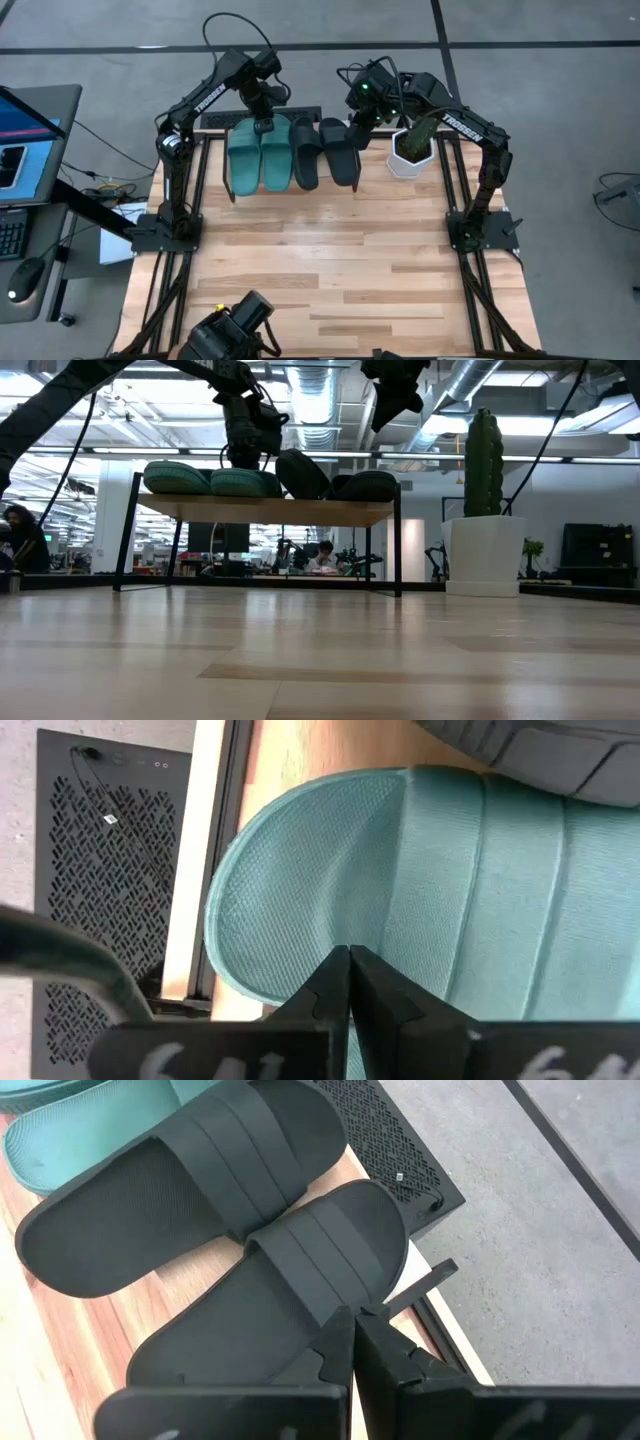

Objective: Pick and place slides into the shelf
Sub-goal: Adjust the slides on the shelf

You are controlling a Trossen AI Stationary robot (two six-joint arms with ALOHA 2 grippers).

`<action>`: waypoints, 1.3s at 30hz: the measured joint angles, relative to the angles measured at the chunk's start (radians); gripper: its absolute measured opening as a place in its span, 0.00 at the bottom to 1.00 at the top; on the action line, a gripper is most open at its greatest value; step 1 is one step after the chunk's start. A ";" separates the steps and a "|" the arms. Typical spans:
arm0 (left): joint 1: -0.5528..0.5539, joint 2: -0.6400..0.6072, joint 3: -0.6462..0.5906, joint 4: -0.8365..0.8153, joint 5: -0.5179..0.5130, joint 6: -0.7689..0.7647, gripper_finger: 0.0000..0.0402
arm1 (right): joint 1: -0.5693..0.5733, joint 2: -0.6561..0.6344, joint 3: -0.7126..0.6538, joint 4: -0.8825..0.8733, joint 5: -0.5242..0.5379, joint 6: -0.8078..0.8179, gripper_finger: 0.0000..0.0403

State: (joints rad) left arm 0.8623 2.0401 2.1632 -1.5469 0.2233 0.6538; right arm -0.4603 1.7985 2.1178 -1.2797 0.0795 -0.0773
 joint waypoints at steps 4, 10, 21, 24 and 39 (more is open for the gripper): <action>0.000 -0.004 0.000 -0.027 0.029 -0.014 0.00 | 0.000 0.000 0.000 0.000 0.000 0.000 0.00; -0.002 -0.004 -0.001 -0.028 0.037 -0.057 0.00 | 0.000 0.000 0.000 0.000 0.000 0.000 0.00; -0.002 -0.015 -0.001 -0.025 -0.183 -0.157 0.00 | -0.009 0.000 0.000 -0.016 0.058 0.000 0.00; -0.004 -0.054 -0.001 -0.025 -0.188 -0.153 0.00 | -0.023 0.000 0.000 -0.025 0.058 0.012 0.00; -0.148 -0.180 0.000 0.042 0.155 -0.048 0.00 | -0.074 0.000 0.000 -0.024 0.054 0.071 0.00</action>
State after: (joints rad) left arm 0.7141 1.8604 2.1635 -1.5051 0.3781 0.6054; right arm -0.5339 1.7985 2.1178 -1.3033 0.1333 -0.0067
